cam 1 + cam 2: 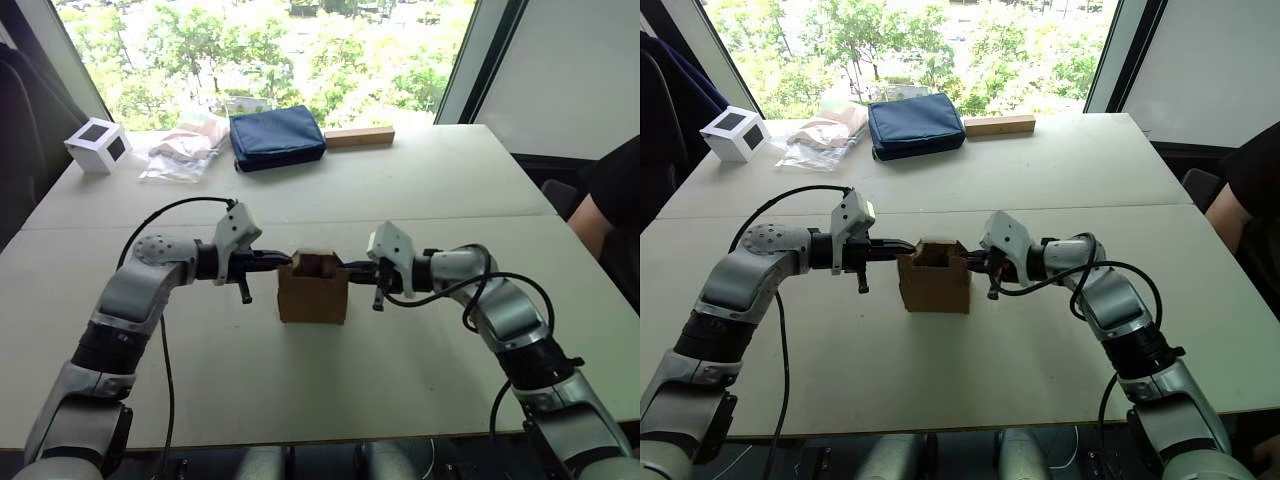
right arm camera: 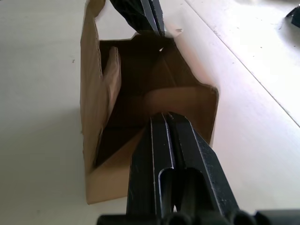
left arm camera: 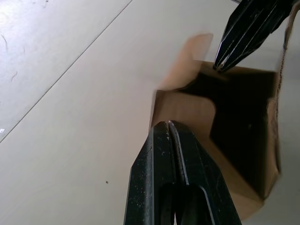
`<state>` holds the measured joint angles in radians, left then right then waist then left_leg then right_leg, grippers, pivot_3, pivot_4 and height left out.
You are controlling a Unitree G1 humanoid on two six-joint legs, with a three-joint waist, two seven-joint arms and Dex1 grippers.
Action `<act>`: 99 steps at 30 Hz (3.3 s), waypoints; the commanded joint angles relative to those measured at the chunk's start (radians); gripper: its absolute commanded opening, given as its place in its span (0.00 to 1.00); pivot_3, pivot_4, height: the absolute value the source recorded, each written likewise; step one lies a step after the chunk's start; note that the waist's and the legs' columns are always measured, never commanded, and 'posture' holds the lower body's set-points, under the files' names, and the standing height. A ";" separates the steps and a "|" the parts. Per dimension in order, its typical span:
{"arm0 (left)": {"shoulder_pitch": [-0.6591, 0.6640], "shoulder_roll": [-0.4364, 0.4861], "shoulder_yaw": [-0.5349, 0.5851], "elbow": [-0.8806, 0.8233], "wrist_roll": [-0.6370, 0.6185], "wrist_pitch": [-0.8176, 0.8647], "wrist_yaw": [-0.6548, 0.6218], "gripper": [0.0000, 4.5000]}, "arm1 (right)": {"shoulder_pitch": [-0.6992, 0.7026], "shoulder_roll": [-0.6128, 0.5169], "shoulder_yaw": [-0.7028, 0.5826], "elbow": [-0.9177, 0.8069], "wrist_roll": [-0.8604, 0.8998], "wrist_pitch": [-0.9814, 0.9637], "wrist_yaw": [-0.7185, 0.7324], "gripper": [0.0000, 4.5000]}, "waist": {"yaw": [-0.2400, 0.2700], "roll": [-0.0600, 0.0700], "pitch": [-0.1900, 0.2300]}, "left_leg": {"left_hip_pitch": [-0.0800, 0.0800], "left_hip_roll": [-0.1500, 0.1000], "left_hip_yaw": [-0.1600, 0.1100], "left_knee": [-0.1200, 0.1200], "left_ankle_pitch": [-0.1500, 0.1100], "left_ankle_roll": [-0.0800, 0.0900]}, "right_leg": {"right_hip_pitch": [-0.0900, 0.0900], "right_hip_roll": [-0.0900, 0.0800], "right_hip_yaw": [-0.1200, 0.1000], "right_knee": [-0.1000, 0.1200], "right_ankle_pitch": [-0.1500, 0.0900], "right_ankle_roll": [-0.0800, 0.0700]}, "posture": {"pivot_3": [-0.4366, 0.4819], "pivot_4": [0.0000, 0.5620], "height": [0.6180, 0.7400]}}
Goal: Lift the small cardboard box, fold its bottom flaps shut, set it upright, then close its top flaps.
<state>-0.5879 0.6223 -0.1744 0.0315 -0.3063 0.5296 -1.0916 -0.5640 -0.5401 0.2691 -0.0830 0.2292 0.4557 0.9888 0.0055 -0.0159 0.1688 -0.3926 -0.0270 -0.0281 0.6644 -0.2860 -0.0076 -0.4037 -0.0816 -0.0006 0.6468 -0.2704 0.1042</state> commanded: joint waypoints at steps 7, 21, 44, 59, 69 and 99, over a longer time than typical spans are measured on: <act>0.000 -0.009 -0.019 0.008 0.029 -0.024 -0.007 0.00 | 0.002 0.012 0.000 -0.014 -0.002 -0.002 0.001 0.00 | -0.002 0.000 0.000 | 0.000 0.000 0.000 0.000 0.000 0.000 | 0.000 0.000 0.000 0.000 0.000 0.000 | 0.48 0.27 0.98; -0.075 0.012 0.161 0.028 -0.152 0.127 -0.033 0.00 | -0.015 -0.020 -0.164 -0.091 0.139 0.084 0.017 0.00 | -0.001 0.000 0.001 | 0.000 0.000 0.000 0.000 0.000 0.000 | -0.001 0.000 0.000 0.000 0.000 0.000 | 0.48 0.27 0.98; -0.264 -0.185 0.036 0.734 0.121 -0.290 -0.139 0.00 | 0.091 -0.088 0.027 -0.477 0.151 0.254 -0.151 0.00 | -0.002 -0.001 0.001 | -0.003 0.000 -0.001 0.000 0.000 0.001 | -0.003 0.000 -0.001 0.000 0.000 0.000 | 0.48 0.27 0.98; -0.179 -0.163 0.044 0.583 0.130 -0.248 -0.150 0.00 | 0.046 -0.046 0.090 -0.281 0.013 0.106 -0.125 0.00 | -0.002 -0.001 0.001 | -0.003 0.000 -0.001 0.001 0.000 0.001 | -0.003 0.000 -0.001 0.000 0.000 0.000 | 0.48 0.27 0.98; -0.153 -0.116 0.095 0.539 0.145 -0.265 -0.037 0.00 | 0.056 -0.014 0.094 -0.235 -0.004 0.080 -0.109 0.00 | -0.002 -0.001 0.001 | -0.003 0.000 -0.001 0.001 0.000 0.001 | -0.003 0.000 -0.001 0.000 0.000 0.000 | 0.48 0.27 0.98; 0.222 0.072 0.115 -0.279 -0.198 0.185 0.034 0.00 | -0.032 0.059 -0.095 -0.167 0.142 0.100 -0.074 0.00 | -0.017 0.000 0.001 | -0.002 0.001 -0.001 -0.001 0.000 0.000 | -0.002 -0.001 -0.001 -0.001 0.000 0.000 | 0.48 0.27 0.98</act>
<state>-0.3575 0.6983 -0.0617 -0.2536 -0.5090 0.7285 -1.0648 -0.5562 -0.4992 0.2569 -0.2300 0.3013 0.5365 0.9224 -0.0112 -0.0160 0.1695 -0.3941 -0.0264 -0.0295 0.6634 -0.2862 -0.0072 -0.4054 -0.0831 -0.0011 0.6460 -0.2705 0.1041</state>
